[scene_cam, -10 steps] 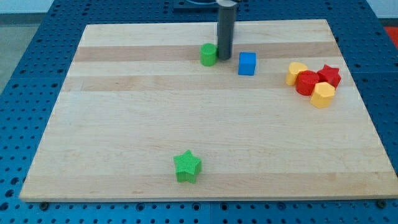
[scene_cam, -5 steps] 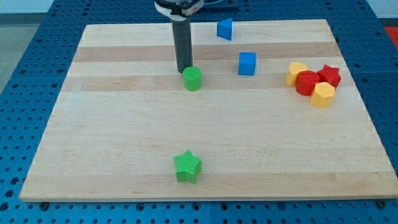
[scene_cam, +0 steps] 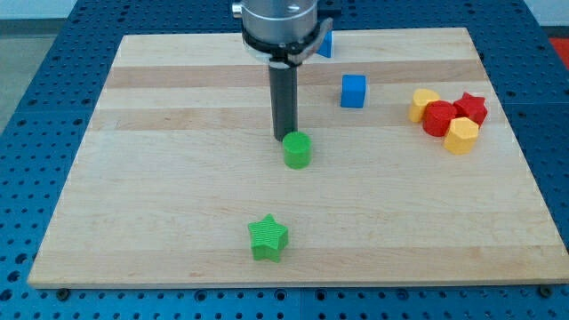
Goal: Push the green circle to the right of the green star
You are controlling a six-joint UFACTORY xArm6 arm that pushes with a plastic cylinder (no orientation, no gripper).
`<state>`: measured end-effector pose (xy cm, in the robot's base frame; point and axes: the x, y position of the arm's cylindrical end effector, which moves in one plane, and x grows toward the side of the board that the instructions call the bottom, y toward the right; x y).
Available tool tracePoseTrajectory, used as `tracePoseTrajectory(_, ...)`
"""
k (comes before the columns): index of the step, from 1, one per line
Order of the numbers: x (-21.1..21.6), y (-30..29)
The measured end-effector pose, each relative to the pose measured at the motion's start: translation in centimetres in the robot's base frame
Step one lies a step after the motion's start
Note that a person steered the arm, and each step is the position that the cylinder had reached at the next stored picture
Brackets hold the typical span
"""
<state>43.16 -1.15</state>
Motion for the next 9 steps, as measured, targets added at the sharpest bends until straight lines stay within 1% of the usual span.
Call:
tracePoseTrajectory(1,3.4,0.5)
tracePoseTrajectory(2,5.6,0.8)
tracePoseTrajectory(3,3.0,1.4)
tracePoseTrajectory(4,3.8,4.1)
tracePoseTrajectory(5,7.0,4.4)
tracePoseTrajectory(6,9.4,4.4)
tracePoseTrajectory(7,11.0,4.4)
tracePoseTrajectory(8,11.6,4.4)
tracePoseTrajectory(9,13.5,4.4)
